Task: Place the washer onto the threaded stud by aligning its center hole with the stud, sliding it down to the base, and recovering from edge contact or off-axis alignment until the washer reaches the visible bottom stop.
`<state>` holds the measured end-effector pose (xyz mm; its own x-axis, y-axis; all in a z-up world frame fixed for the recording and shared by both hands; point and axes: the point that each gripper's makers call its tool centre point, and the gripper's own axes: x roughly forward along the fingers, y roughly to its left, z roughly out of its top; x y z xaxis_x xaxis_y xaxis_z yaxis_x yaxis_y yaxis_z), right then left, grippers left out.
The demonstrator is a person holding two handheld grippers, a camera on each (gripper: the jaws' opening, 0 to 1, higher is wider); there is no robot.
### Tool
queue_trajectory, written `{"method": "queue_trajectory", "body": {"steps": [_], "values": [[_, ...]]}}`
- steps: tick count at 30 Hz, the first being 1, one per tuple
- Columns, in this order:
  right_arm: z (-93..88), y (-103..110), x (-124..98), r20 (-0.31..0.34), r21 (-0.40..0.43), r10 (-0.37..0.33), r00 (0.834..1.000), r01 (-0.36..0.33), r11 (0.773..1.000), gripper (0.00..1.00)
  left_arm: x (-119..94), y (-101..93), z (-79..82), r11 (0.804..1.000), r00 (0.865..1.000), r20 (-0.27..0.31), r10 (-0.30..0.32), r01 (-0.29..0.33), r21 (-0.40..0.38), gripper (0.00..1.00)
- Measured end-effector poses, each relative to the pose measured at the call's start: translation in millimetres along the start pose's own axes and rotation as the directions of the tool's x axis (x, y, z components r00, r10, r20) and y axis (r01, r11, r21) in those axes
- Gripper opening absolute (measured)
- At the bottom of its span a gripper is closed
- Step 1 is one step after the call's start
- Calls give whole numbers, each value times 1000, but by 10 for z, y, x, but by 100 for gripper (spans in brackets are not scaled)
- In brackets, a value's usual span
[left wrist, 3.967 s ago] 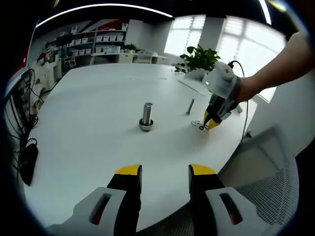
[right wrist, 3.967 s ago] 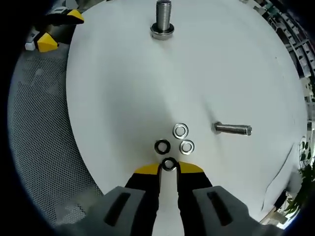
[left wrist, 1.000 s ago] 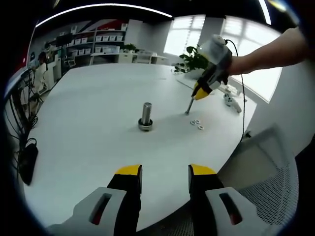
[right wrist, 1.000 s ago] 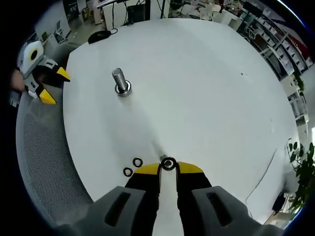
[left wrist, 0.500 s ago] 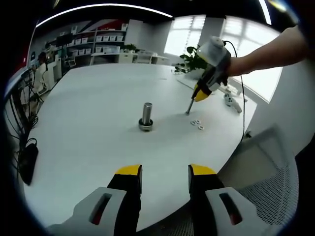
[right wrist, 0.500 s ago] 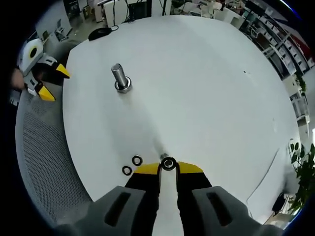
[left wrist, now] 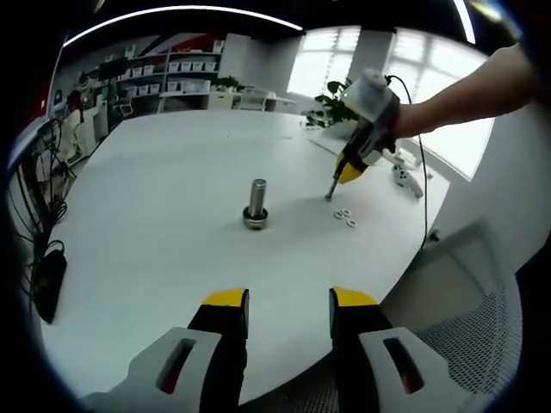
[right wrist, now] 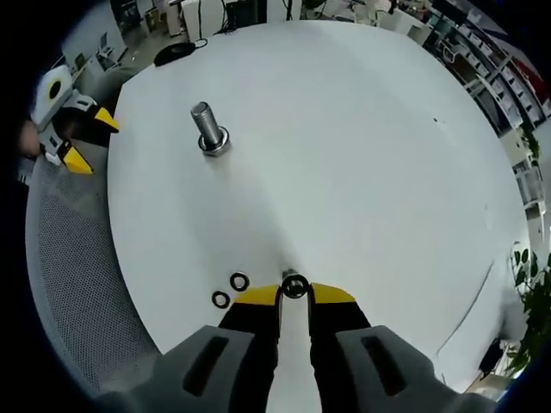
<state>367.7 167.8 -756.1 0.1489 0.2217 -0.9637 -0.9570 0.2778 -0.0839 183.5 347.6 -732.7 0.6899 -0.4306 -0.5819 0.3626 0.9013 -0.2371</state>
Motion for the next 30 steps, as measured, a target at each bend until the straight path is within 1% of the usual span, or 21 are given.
{"method": "queue_trajectory", "body": {"steps": [12, 16, 21, 30], "values": [[-55, 30, 195, -32, 9, 17, 999, -17, 1000, 14, 4, -1, -5, 1000, 1000, -1, -2, 2, -7, 35], [-63, 43, 227, -44, 2, 20, 999, -20, 1000, 14, 9, -10, -12, 1000, 1000, -4, -7, 7, -6, 35], [-82, 37, 279, -47, 30, 30, 998, -29, 999, 14, 10, -12, -17, 1000, 1000, -7, -8, 8, -4, 35], [-119, 41, 343, -59, 42, 36, 998, -34, 999, 15, 13, -11, -24, 1000, 1000, -11, -10, 10, -8, 35]]}}
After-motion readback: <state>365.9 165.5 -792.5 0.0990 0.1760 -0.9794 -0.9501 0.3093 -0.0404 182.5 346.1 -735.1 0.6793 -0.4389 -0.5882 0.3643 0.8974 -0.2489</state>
